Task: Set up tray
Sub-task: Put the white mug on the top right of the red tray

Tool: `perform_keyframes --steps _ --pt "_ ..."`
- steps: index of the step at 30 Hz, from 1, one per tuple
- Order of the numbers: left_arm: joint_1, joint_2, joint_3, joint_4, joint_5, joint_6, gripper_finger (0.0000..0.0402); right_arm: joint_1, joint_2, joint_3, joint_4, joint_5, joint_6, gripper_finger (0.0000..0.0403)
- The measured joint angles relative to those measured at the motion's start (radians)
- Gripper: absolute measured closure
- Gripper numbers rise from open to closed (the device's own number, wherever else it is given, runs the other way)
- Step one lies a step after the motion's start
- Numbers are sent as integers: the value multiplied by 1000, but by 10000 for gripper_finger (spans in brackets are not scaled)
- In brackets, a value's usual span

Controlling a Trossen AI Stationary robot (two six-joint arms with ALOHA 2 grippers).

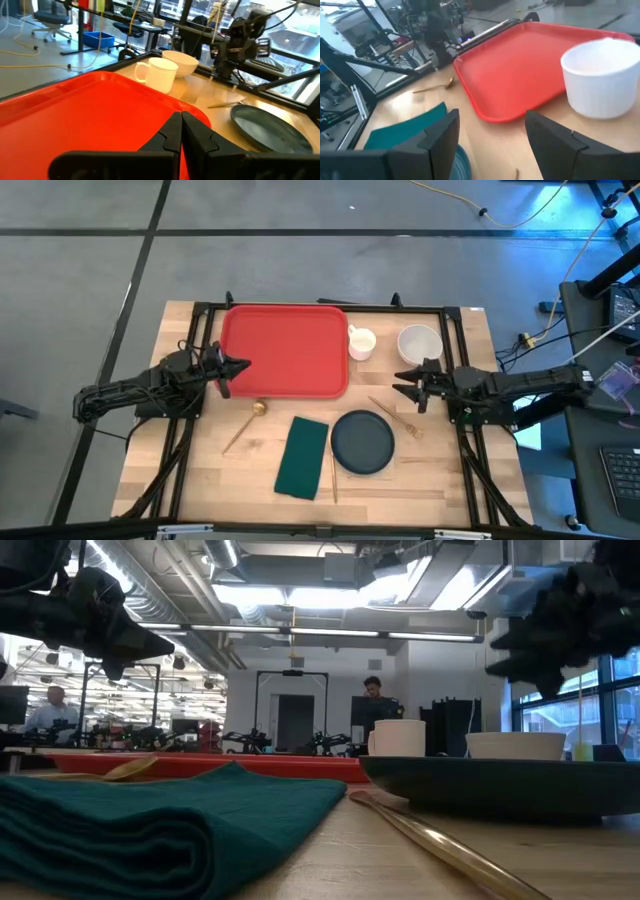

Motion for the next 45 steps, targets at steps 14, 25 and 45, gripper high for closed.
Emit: perform_keyframes --steps 14,25,45 --pt "0 0 0 3 -22 0 398 -23 529 544 -508 -29 29 176" --pt "0 0 0 3 -22 0 398 -94 748 719 -564 -22 31 176" --pt "0 0 0 3 -21 89 397 -579 1114 978 -661 -109 -91 220"
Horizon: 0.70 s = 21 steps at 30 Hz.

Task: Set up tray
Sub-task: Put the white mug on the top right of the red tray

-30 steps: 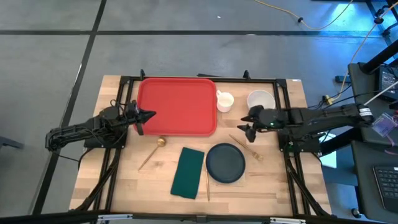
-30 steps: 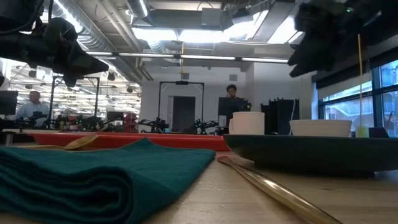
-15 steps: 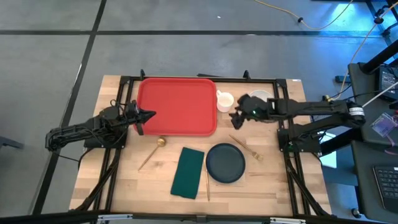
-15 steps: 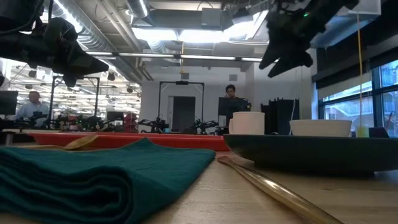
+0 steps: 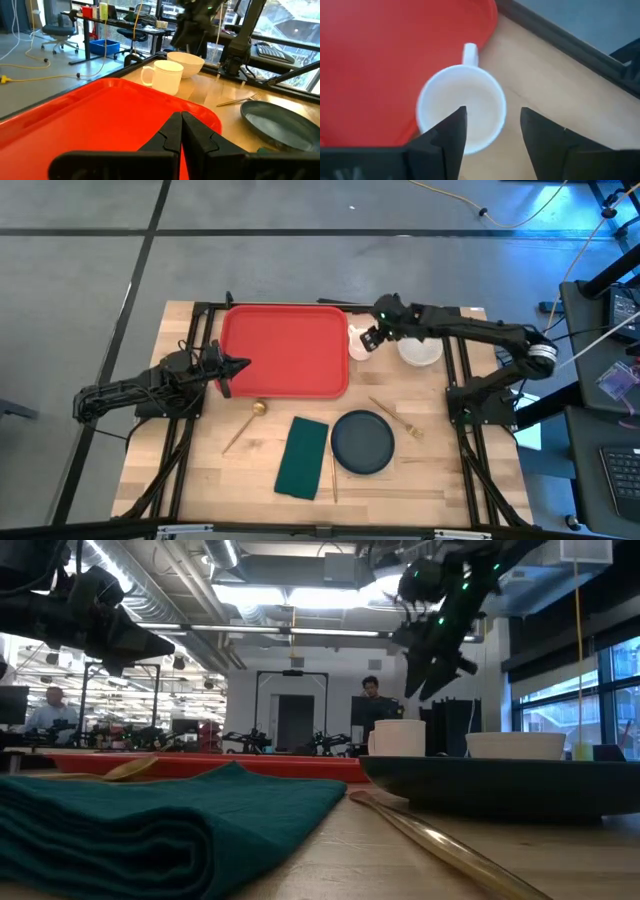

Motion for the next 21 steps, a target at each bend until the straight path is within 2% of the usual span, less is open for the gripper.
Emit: perform_keyframes --steps 3,7,12,21 --pt "0 0 0 1 -6 3 398 -51 56 11 0 -54 -57 227" --pt "0 0 0 10 -69 48 398 -90 107 12 -3 -65 -68 229" --pt "0 0 0 19 -123 95 398 -101 138 12 -2 -66 -61 230" --pt "0 0 0 18 -131 95 398 -101 141 12 -8 -91 -9 235"
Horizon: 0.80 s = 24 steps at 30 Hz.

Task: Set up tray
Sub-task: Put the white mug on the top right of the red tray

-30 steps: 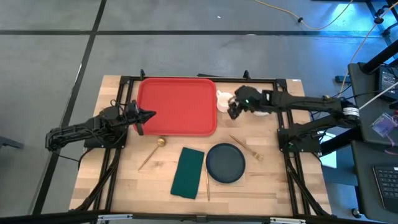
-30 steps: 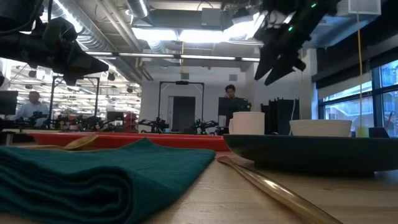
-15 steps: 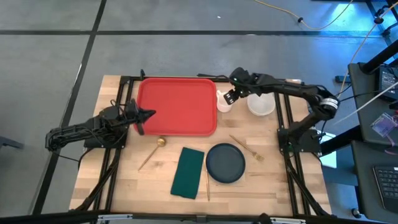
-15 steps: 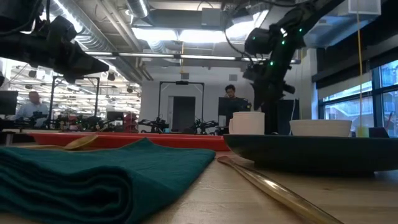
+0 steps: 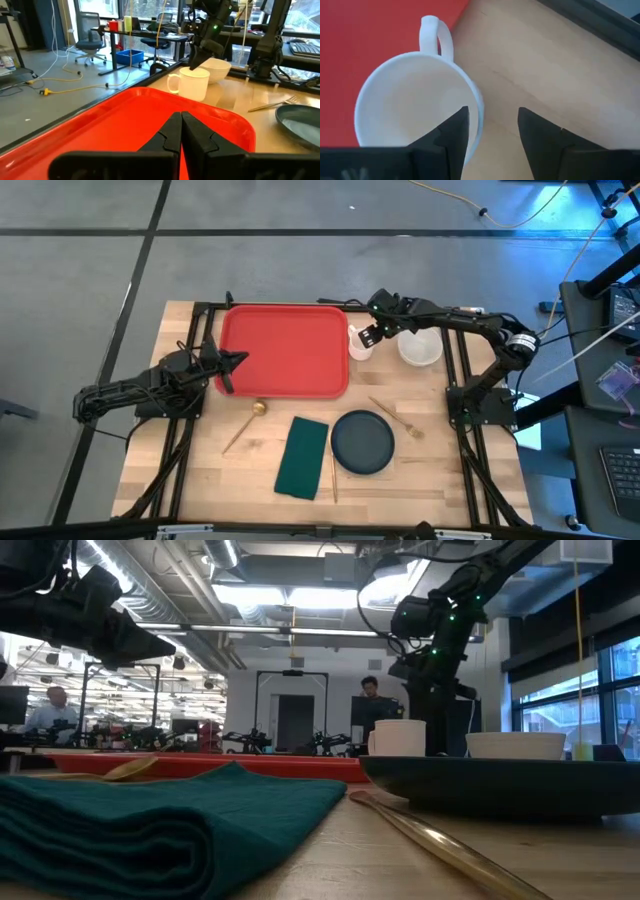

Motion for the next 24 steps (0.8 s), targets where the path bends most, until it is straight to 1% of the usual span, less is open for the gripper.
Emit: perform_keyframes --steps 2,5,9,14,15,21,24 --pt "0 0 0 0 1 0 397 0 0 -1 -4 0 17 244" --pt "0 0 0 0 1 0 398 0 0 -5 -10 0 20 270" --pt "0 0 0 0 0 0 398 0 0 -5 -4 0 13 318" --pt "0 0 0 1 0 0 398 0 0 -6 20 0 -34 384" --pt "0 0 0 1 0 2 397 0 0 -6 23 0 -41 392" --pt "0 0 0 1 0 89 397 0 -1 1 24 8 -62 395" --pt "0 0 0 2 0 139 398 1 -6 46 27 35 -71 398"
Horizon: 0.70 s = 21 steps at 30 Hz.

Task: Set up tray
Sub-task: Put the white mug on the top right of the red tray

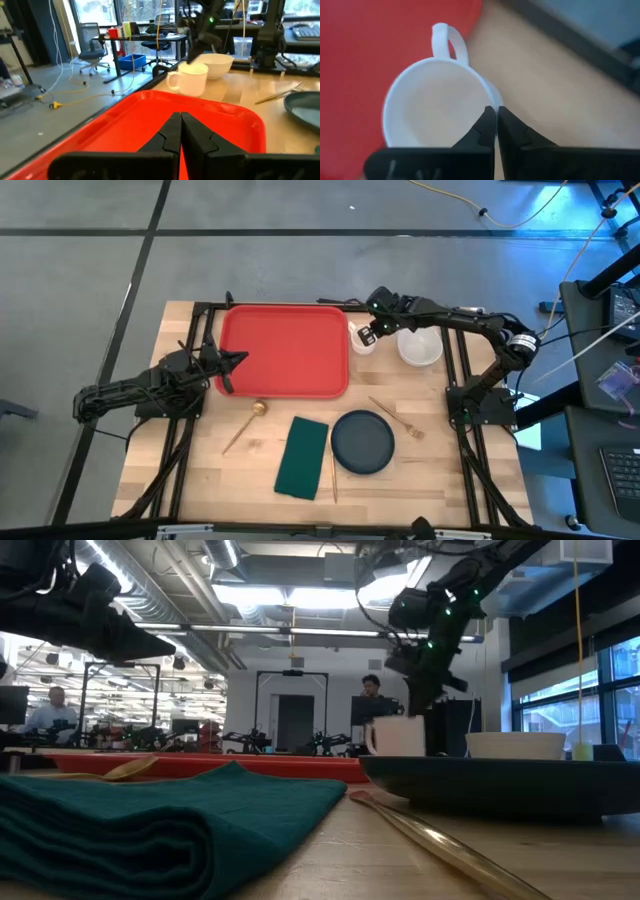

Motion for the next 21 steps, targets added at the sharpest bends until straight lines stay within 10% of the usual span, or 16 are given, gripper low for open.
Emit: perform_keyframes --steps 21 --pt "0 0 0 6 0 70 398 2 231 326 87 -222 -126 402"
